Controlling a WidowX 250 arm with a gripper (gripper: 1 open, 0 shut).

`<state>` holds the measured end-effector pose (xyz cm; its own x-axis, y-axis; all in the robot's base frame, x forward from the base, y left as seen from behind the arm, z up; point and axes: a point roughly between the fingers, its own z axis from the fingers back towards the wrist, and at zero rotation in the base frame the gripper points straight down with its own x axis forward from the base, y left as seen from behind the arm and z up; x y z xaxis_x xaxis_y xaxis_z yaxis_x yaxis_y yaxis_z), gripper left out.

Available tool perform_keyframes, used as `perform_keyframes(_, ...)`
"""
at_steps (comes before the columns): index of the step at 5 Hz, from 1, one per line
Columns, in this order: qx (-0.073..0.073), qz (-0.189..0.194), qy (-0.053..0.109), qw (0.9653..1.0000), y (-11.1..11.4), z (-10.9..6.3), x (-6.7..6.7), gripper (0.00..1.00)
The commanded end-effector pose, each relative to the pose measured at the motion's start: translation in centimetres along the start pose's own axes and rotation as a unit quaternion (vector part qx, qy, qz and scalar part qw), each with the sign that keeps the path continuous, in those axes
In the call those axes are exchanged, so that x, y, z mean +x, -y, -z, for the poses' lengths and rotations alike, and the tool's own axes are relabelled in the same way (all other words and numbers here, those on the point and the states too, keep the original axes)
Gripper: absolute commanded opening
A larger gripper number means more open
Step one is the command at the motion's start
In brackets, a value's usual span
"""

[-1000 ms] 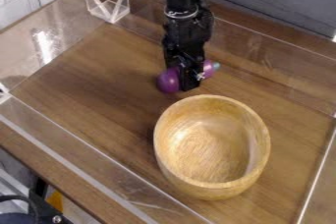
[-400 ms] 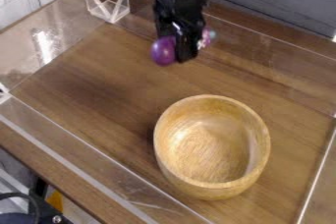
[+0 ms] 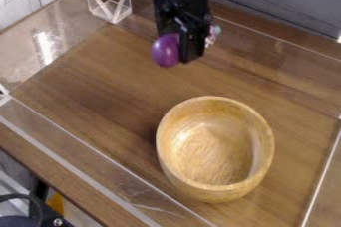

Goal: Put the purple eggplant in the brown bowl

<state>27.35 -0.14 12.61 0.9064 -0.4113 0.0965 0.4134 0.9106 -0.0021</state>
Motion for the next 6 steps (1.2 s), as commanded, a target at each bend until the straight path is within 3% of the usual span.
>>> perform_keyframes(1,0.002,0.009,0.017,0.9998,2.0,-1.4,-0.6,0.0)
perform_keyframes(3,-0.012,0.026,0.001,0.9996,5.5,0.1,-1.2,0.0)
perform_keyframes(6,-0.019,0.059,-0.018,0.9979,8.8,2.8,-1.9,0.0)
